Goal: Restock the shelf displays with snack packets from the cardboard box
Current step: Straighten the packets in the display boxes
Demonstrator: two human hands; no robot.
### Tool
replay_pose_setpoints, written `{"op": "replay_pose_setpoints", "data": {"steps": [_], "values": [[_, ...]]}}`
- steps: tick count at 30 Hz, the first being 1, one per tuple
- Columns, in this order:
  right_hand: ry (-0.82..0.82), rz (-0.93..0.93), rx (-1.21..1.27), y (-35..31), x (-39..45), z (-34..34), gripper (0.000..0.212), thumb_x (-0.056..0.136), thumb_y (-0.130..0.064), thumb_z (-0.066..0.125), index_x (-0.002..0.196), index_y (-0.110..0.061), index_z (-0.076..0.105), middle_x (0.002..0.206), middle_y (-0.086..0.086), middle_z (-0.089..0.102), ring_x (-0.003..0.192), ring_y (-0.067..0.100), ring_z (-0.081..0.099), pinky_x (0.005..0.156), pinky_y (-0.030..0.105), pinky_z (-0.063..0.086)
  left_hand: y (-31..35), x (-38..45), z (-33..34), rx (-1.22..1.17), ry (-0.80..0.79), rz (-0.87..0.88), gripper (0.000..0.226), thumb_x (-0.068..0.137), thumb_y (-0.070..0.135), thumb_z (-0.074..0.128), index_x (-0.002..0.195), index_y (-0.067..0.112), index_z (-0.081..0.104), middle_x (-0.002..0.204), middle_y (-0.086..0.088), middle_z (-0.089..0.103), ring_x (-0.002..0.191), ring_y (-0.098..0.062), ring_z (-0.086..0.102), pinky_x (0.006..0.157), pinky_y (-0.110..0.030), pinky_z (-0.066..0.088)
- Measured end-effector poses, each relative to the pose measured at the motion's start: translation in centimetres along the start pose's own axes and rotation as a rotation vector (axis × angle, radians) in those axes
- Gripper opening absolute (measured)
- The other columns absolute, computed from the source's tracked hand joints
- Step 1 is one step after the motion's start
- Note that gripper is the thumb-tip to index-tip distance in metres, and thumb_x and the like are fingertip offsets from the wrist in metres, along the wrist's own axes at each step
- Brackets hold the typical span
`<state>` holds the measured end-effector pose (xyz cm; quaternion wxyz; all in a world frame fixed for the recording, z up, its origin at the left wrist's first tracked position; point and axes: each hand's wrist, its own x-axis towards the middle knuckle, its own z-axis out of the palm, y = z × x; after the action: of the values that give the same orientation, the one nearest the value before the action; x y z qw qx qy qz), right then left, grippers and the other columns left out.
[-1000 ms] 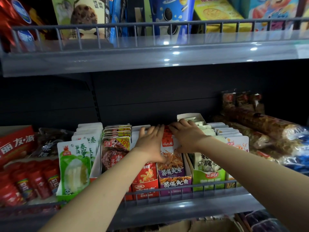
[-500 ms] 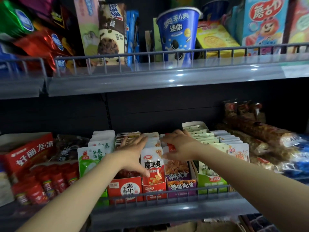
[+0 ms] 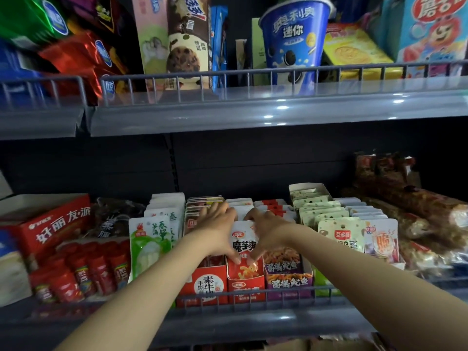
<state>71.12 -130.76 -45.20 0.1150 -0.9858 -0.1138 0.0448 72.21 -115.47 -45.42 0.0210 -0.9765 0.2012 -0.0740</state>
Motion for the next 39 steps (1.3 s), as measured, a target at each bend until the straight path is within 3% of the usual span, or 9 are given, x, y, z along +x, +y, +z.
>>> {"op": "replay_pose_setpoints", "data": {"steps": [3, 7, 9, 11, 15, 20, 28, 33, 39], "values": [[-0.058, 0.024, 0.022, -0.1, 0.5, 0.4, 0.109, 0.06, -0.04, 0.085, 0.146, -0.023, 0.021, 0.143, 0.006, 0.041, 0.127, 0.03, 0.043, 0.1, 0.042, 0.045, 0.0, -0.5, 0.1, -0.105, -0.002, -0.033, 0.087, 0.057, 0.052, 0.082, 0.126, 0.027, 0.036, 0.133, 0.003, 0.039, 0.123, -0.02, 0.026, 0.093, -0.034, 0.025], [-0.082, 0.013, 0.007, -0.3, 1.0, 0.0, 0.108, 0.06, -0.041, 0.085, 0.146, -0.022, 0.023, 0.14, 0.007, 0.047, 0.12, 0.029, 0.051, 0.096, 0.041, 0.049, 0.1, -2.3, 0.8, -0.157, 0.224, 0.013, 0.089, 0.063, 0.052, 0.079, 0.134, 0.032, 0.028, 0.137, 0.008, 0.025, 0.128, -0.016, 0.017, 0.104, -0.032, 0.018], [-0.068, -0.002, -0.006, -0.3, 0.9, 0.0, 0.107, 0.06, -0.04, 0.085, 0.146, -0.02, 0.025, 0.139, 0.007, 0.048, 0.123, 0.029, 0.049, 0.101, 0.041, 0.045, 0.1, -4.2, 2.0, -0.175, 0.407, 0.068, 0.064, 0.074, 0.053, 0.069, 0.129, 0.035, 0.04, 0.132, 0.013, 0.028, 0.126, -0.011, 0.018, 0.106, -0.03, 0.014], [-0.027, -0.013, -0.033, -0.6, 0.7, 0.1, 0.106, 0.058, -0.041, 0.086, 0.144, -0.02, 0.028, 0.137, 0.007, 0.048, 0.123, 0.029, 0.047, 0.102, 0.041, 0.044, 0.2, -6.1, 3.7, -0.221, 0.489, 0.186, 0.034, 0.083, 0.051, 0.06, 0.113, 0.035, 0.062, 0.118, 0.017, 0.046, 0.116, -0.006, 0.027, 0.104, -0.033, 0.016], [0.031, -0.037, -0.115, -1.2, 0.4, 0.0, 0.105, 0.056, -0.042, 0.087, 0.141, -0.023, 0.028, 0.133, 0.008, 0.046, 0.121, 0.029, 0.046, 0.099, 0.04, 0.045, 0.1, -7.7, 6.8, -0.189, 0.433, 0.28, 0.03, 0.082, 0.05, 0.061, 0.103, 0.031, 0.072, 0.105, 0.017, 0.059, 0.108, -0.009, 0.035, 0.094, -0.03, 0.012], [0.0, -0.036, -0.156, -2.0, 0.3, 0.2, 0.109, 0.058, -0.04, 0.087, 0.143, -0.021, 0.021, 0.129, 0.011, 0.047, 0.118, 0.028, 0.045, 0.091, 0.037, 0.046, 0.2, -7.6, 8.2, -0.21, 0.528, 0.273, 0.011, 0.076, 0.036, 0.069, 0.082, 0.029, 0.074, 0.096, 0.016, 0.065, 0.111, -0.011, 0.042, 0.1, -0.037, 0.017], [0.185, -0.113, -0.117, -1.7, -0.6, 1.6, 0.089, 0.062, -0.03, 0.086, 0.13, -0.018, 0.03, 0.121, 0.01, 0.048, 0.107, 0.027, 0.053, 0.082, 0.034, 0.048, -0.1, -7.3, 8.0, -0.228, 0.448, 0.3, 0.003, 0.079, 0.026, 0.071, 0.076, 0.026, 0.071, 0.109, 0.015, 0.067, 0.117, -0.011, 0.049, 0.1, -0.031, 0.014], [0.261, -0.149, -0.047, -0.9, -1.1, 2.2, 0.085, 0.069, -0.026, 0.082, 0.135, -0.021, 0.029, 0.131, 0.008, 0.042, 0.116, 0.027, 0.048, 0.088, 0.036, 0.046, 0.2, -7.3, 6.7, -0.165, 0.323, 0.319, 0.01, 0.089, 0.031, 0.06, 0.086, 0.023, 0.066, 0.131, 0.016, 0.055, 0.131, -0.008, 0.03, 0.103, -0.027, 0.007], [0.253, -0.187, 0.01, -0.1, -1.4, 2.3, 0.09, 0.072, -0.024, 0.08, 0.142, -0.021, 0.023, 0.144, 0.003, 0.031, 0.128, 0.021, 0.037, 0.098, 0.031, 0.037, 0.7, -7.6, 5.9, -0.058, 0.274, 0.32, 0.01, 0.093, 0.03, 0.052, 0.09, 0.023, 0.058, 0.137, 0.017, 0.048, 0.137, -0.01, 0.022, 0.104, -0.029, 0.005]]}}
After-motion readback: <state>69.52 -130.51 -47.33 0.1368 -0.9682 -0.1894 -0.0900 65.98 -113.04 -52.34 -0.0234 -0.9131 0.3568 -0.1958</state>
